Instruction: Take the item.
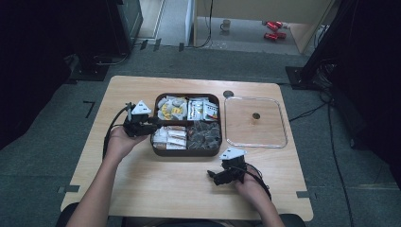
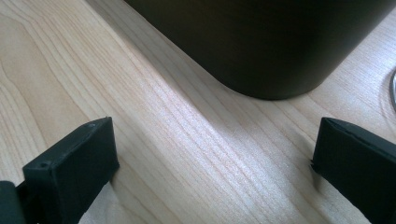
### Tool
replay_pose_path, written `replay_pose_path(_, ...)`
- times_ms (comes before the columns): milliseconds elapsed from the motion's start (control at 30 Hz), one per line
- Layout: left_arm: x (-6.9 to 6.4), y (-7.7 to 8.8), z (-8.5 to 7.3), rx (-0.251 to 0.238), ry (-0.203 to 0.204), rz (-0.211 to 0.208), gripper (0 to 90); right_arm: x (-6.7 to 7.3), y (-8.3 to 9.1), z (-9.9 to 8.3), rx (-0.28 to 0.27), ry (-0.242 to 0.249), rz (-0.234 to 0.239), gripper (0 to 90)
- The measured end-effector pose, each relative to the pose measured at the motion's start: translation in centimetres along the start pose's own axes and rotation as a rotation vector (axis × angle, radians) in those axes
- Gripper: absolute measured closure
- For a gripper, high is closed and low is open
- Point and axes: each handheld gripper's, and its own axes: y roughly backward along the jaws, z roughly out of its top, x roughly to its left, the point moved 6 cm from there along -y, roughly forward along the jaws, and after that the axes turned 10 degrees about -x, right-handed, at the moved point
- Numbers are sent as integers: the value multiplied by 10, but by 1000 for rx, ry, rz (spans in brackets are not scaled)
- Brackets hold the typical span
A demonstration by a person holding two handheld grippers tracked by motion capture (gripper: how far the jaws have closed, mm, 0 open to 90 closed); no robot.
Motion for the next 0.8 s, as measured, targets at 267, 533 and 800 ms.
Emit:
replay_pose_path(267, -1, -15, -5, -9, -14, -18, 706, 1, 1, -1, -1, -2, -2, 0)
replay_pose_path(533, -5, -26, -9, 0, -43, -15, 747, 2, 2, -2, -1, -5, -4, 0)
replay_pose_path(800, -3, -34, -16, 29, 4, -50, 760, 3, 4, -3, -1, -2, -1, 0)
